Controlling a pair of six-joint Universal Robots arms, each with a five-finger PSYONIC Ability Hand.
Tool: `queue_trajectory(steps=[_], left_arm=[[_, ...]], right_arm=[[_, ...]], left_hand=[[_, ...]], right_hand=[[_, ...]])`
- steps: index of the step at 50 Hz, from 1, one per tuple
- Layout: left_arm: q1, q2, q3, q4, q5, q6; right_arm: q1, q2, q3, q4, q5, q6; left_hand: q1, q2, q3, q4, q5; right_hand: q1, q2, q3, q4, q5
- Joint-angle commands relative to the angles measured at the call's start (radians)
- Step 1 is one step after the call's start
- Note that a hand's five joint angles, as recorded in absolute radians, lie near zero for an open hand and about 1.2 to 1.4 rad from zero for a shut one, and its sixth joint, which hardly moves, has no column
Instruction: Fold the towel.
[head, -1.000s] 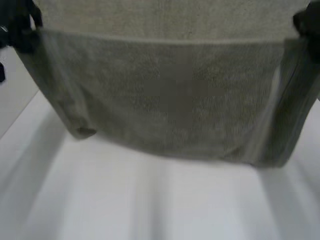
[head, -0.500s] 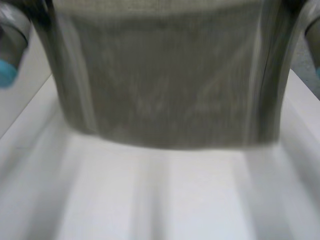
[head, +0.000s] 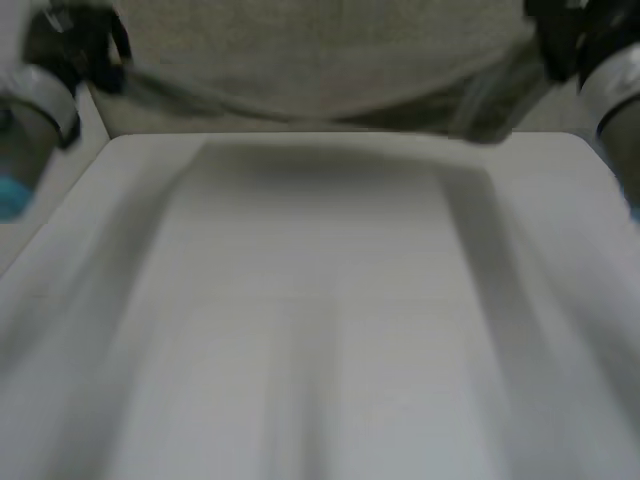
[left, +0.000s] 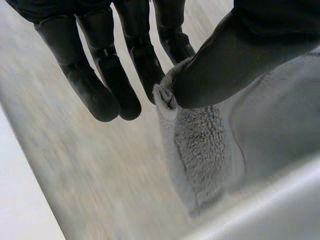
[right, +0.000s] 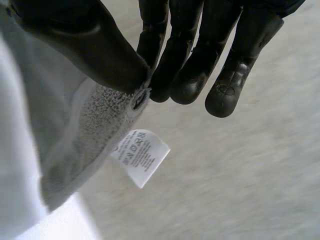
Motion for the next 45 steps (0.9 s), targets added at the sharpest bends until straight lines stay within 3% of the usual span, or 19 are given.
queue_trajectory(steps=[1,6,12,21,28,34,40,42,45], left_arm=[[0.002,-0.03,-0.419,0.224,0.088,0.249],[0.013,-0.021,-0.535,0.261,0.109,0.362],[0.056,0.019,-0.599,0.26,0.128,0.38],[0.173,0.306,-0.749,0.227,0.24,0.363],[0.237,0.533,-0.821,0.131,0.351,0.264],[0.24,0.532,-0.826,0.121,0.365,0.242],[0.214,0.352,-0.786,0.121,0.352,0.256],[0.162,0.25,-0.716,0.117,0.323,0.276],[0.134,0.188,-0.672,0.115,0.292,0.287]], right_arm=[[-0.014,0.089,0.255,-0.006,-0.071,-0.041],[-0.036,0.082,0.347,-0.007,-0.082,-0.081],[-0.056,-0.015,0.39,0.007,-0.073,-0.086],[-0.146,-0.289,0.439,0.201,-0.103,-0.078],[-0.211,-0.441,0.425,0.381,-0.204,-0.083],[-0.228,-0.429,0.415,0.389,-0.232,-0.081],[-0.215,-0.259,0.379,0.387,-0.215,-0.093],[-0.202,-0.143,0.329,0.389,-0.208,-0.097],[-0.195,-0.081,0.293,0.389,-0.202,-0.097]], left_hand=[[-0.066,-0.124,-0.158,-0.126,-0.296],[-0.066,-0.124,-0.158,-0.126,-0.296],[-0.066,-0.124,-0.158,-0.126,-0.296],[-0.066,-0.124,-0.158,-0.126,-0.296],[-0.066,-0.124,-0.158,-0.126,-0.296],[-0.066,-0.124,-0.158,-0.126,-0.296],[-0.066,-0.124,-0.158,-0.126,-0.296],[-0.066,-0.124,-0.158,-0.126,-0.296],[-0.066,-0.124,-0.158,-0.126,-0.296]], right_hand=[[0.06,0.056,0.058,0.058,0.03],[0.06,0.056,0.058,0.058,0.03],[0.06,0.056,0.058,0.058,0.03],[0.06,0.056,0.058,0.058,0.03],[0.06,0.056,0.058,0.058,0.03],[0.06,0.056,0.058,0.058,0.03],[0.06,0.056,0.058,0.058,0.03],[0.06,0.056,0.058,0.058,0.03],[0.06,0.056,0.058,0.058,0.03]])
